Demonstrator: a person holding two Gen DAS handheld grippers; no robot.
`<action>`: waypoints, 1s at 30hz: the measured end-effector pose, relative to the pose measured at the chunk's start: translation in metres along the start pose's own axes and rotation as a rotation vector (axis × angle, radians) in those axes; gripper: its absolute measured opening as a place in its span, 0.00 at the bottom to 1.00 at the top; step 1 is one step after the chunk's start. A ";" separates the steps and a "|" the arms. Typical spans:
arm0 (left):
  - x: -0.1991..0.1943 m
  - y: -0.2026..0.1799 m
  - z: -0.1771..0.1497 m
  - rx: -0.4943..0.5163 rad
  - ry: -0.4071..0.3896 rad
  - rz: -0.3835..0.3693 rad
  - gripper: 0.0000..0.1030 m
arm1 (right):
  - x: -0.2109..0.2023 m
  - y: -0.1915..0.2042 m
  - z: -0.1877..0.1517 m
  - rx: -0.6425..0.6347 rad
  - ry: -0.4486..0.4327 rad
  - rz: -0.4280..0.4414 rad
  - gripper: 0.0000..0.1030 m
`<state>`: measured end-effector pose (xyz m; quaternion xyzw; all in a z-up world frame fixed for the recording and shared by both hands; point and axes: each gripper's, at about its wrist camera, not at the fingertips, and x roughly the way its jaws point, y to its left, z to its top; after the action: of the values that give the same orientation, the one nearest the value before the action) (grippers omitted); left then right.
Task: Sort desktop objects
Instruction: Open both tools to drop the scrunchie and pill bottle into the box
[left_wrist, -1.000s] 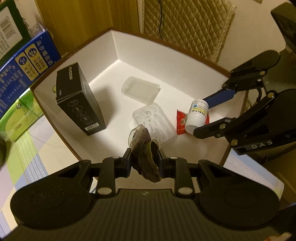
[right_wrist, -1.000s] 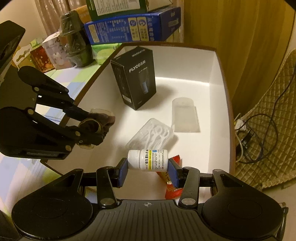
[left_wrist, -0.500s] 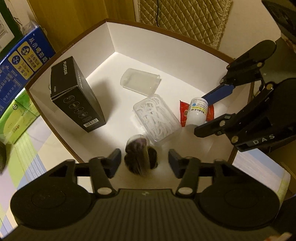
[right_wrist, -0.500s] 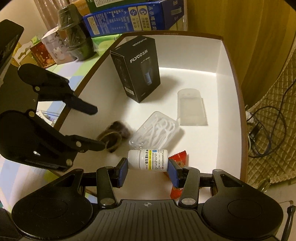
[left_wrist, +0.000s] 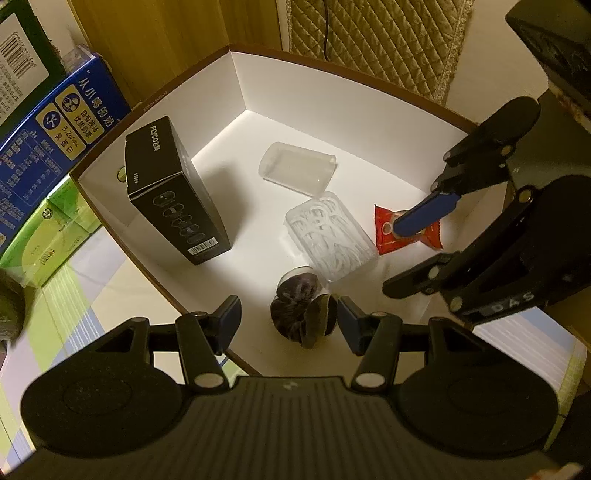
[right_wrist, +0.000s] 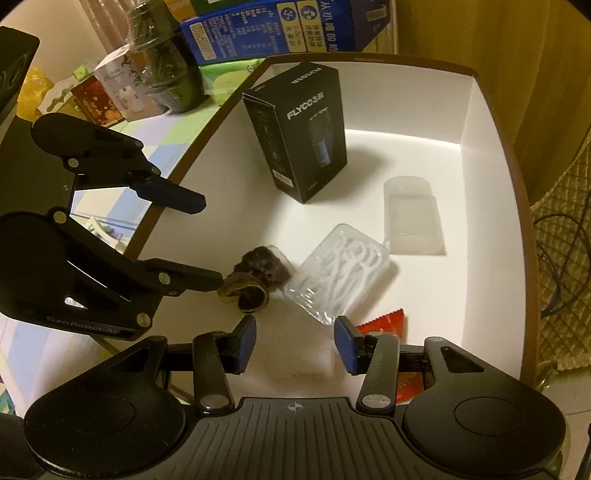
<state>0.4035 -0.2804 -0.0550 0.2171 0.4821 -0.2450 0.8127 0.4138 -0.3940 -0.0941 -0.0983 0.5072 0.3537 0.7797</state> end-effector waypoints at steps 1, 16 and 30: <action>-0.001 0.000 0.000 0.000 -0.002 0.003 0.51 | -0.001 0.001 0.000 -0.005 -0.001 -0.001 0.56; -0.020 -0.002 -0.004 0.009 -0.048 0.012 0.67 | -0.039 -0.003 -0.008 0.011 -0.045 -0.038 0.98; -0.064 -0.003 -0.020 -0.088 -0.112 0.056 0.82 | -0.075 0.015 -0.029 0.031 -0.132 -0.057 0.98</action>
<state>0.3621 -0.2589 -0.0075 0.1805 0.4398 -0.2123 0.8538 0.3658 -0.4319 -0.0400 -0.0768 0.4570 0.3293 0.8226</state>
